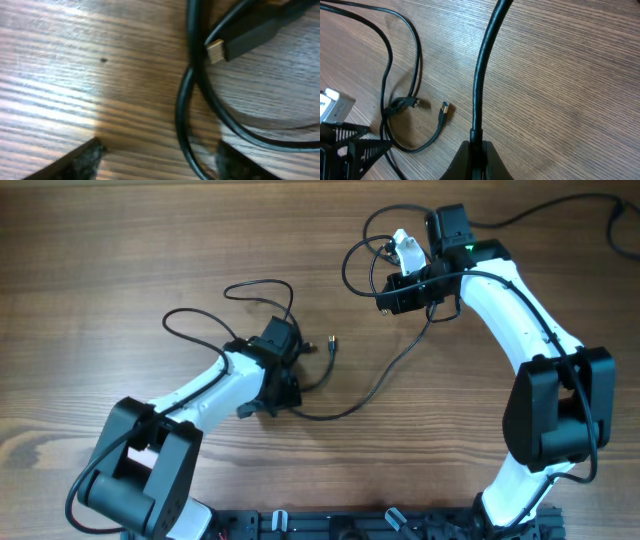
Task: Untangle cables
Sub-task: 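Lower the left gripper and grasp a black cable at center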
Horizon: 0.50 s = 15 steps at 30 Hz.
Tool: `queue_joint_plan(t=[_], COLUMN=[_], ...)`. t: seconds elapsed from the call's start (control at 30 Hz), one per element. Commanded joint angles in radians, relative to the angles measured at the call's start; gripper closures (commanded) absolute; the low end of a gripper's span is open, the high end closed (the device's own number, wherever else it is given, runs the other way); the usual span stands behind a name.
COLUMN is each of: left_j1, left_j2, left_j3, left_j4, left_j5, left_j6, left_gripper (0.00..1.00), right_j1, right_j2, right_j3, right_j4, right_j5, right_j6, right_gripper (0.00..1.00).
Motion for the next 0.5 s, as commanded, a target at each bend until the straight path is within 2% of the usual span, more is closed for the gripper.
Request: queue_joint_plan(t=[0.0,0.03,0.07,0.1,0.13,0.37,0.47], left_j1=[-0.009,-0.009,-0.009,-0.009,-0.009,-0.009,0.001], left_j2=[0.074,0.074,0.074,0.074,0.074,0.075,0.062], left_j3=[-0.024,-0.024,-0.024,-0.024,-0.024,-0.024,-0.022], left_j4=[0.007,0.006,0.007,0.007,0.007,-0.005,-0.110], left_j5=[-0.024,-0.027,-0.027,-0.030,-0.030,-0.057,-0.179], left_j6=[-0.009,-0.009,-0.009,-0.009,-0.009,-0.009,-0.079], left_gripper=[0.60,0.71,0.77,0.88,0.94,0.96,0.96], right_j1=[0.000,0.000,0.000,0.000,0.000,0.000,0.000], right_j2=[-0.021,-0.021,-0.021,-0.021,-0.021,-0.021,-0.021], right_j3=[0.019,0.019,0.019,0.019,0.019,0.019,0.019], right_j4=[0.006,0.006,0.006,0.005,0.006,0.006,0.008], right_j5=[-0.015,-0.015,-0.015,-0.015,-0.015,-0.015,-0.015], right_j6=[0.003,0.003,0.003,0.003,0.003,0.003,0.003], right_gripper=[0.96,0.96,0.96,0.96,0.96,0.96,0.96])
